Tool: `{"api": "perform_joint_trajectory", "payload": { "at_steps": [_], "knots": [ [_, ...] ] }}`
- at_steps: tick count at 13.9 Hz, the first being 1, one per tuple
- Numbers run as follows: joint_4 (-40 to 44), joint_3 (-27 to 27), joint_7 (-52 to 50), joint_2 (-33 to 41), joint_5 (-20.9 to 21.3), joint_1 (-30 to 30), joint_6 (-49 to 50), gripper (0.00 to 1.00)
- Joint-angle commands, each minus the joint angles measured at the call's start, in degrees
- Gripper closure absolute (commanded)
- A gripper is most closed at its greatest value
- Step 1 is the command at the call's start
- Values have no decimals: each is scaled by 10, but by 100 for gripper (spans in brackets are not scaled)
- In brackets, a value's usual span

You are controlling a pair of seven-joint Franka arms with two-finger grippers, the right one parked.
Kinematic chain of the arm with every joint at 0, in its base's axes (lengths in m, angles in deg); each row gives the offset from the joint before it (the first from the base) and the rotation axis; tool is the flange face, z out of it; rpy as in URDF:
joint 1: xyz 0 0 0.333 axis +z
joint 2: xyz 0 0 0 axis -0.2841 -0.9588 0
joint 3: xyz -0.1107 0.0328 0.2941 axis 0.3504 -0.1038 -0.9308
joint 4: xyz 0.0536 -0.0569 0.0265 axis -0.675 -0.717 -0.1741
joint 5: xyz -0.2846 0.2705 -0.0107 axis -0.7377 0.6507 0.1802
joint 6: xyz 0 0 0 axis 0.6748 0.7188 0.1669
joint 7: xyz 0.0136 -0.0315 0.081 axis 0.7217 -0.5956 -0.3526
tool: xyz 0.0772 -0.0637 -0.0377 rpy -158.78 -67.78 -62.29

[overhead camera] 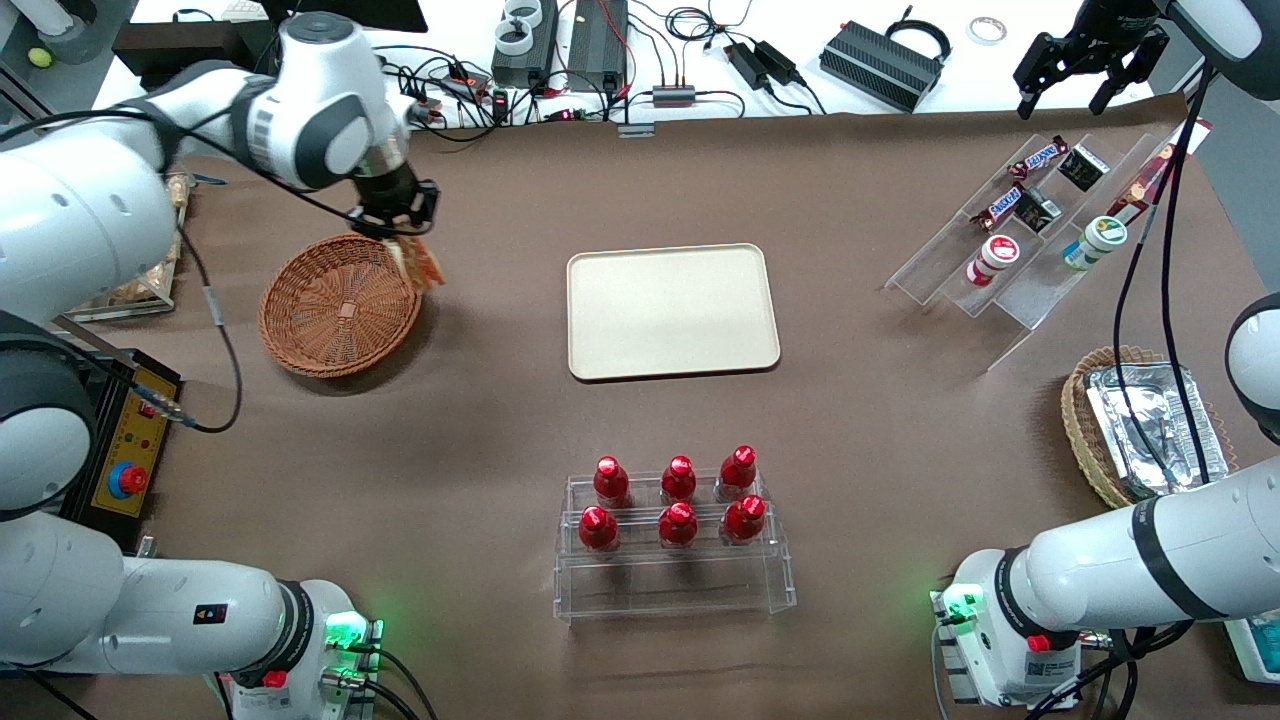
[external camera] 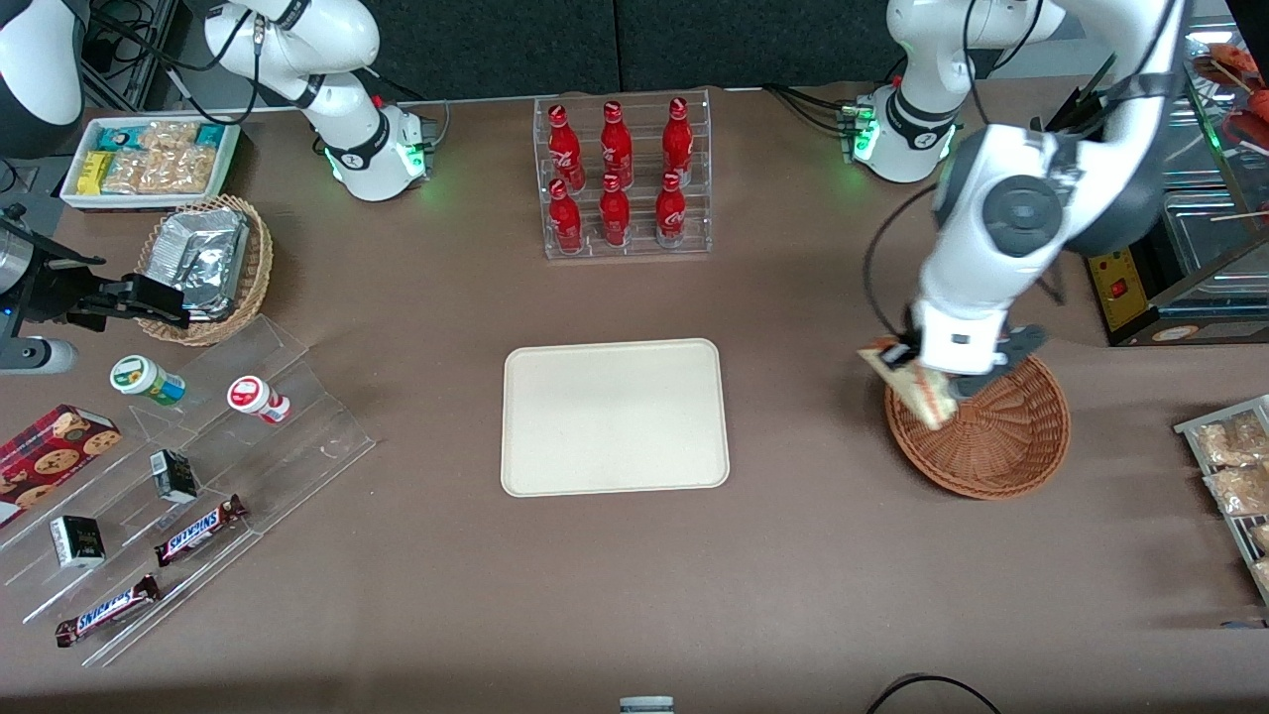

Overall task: Place sandwich from basket to tray
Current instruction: 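Lift the sandwich and carry it with the left gripper over the tray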

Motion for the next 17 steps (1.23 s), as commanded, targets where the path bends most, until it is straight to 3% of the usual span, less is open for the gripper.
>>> {"api": "perform_joint_trajectory", "payload": {
  "at_steps": [1, 8, 10, 17],
  "knots": [
    [73, 7, -7, -70, 12, -55, 12, 80],
    [204, 6, -5, -212, 19, -193, 6, 80],
    [204, 6, -15, -238, 53, -207, -44, 80],
    [203, 5, -31, -305, 97, -255, -124, 81]
  ]
}}
